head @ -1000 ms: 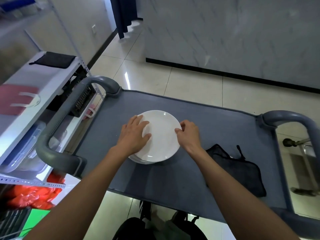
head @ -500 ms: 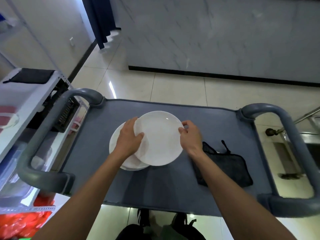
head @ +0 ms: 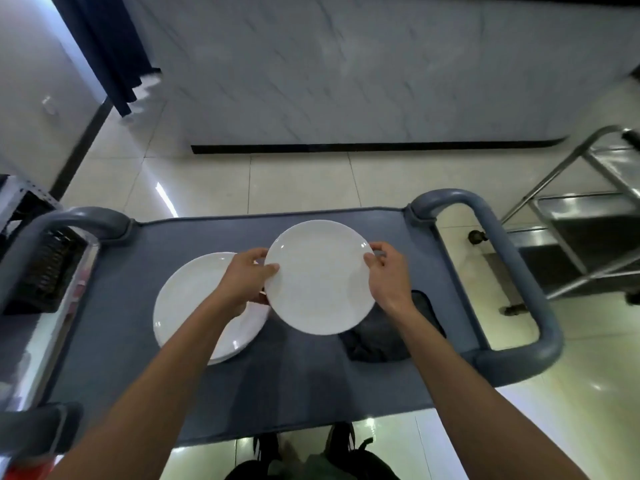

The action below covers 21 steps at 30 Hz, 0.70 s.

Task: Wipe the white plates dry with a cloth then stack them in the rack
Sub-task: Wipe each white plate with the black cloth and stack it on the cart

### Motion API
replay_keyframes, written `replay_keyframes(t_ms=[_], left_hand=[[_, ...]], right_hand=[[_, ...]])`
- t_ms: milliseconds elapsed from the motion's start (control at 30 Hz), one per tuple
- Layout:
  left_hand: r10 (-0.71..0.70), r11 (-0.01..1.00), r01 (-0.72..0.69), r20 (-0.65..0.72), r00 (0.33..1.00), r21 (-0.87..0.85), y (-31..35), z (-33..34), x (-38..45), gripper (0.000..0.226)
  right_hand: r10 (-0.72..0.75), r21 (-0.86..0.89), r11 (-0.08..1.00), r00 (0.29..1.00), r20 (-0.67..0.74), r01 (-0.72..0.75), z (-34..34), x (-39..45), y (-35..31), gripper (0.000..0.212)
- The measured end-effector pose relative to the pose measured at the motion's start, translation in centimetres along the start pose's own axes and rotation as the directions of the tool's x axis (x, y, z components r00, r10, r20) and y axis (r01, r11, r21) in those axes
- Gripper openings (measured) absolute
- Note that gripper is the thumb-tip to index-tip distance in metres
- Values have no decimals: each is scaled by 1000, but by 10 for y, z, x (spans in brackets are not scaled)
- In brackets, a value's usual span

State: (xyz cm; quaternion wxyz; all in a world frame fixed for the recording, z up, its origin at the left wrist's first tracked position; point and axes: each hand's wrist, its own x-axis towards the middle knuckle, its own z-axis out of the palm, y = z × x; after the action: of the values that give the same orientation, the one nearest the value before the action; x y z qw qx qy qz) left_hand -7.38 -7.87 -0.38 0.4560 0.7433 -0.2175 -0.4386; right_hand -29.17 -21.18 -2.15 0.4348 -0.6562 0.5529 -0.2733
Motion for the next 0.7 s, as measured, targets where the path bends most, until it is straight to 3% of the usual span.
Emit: replay_keyframes(t_ms=[200,367,500,567,633,700], left_hand=[[-80,996,88,208,975,-29,1,35,-2,19],[-76,985,94,126,989,-142,-7,53,3,18],[-72,970,66,-14,997,-234,-13,57,6,16],[-62,967,42,-72,995,-251,-15,58,7,18],[-48,968,22,-99,994,-250,-16,60,8,22],[-45,968,16,-111,993,-250,-18,61,10,25]], right_hand=[[-36,7,999,998,-48,36,-33,5,20,16],[-41,38,998,997,-67,43,-54,0,41,24],[-48,-179,983,997,-53,38,-59,-16,80,32],[-84,-374,922,995,59,100,-53,-23,99,39],[-1,-551,828,983,181,103,-43,-34,109,56],[97,-616,780,953,288,107,-32,-42,117,74]])
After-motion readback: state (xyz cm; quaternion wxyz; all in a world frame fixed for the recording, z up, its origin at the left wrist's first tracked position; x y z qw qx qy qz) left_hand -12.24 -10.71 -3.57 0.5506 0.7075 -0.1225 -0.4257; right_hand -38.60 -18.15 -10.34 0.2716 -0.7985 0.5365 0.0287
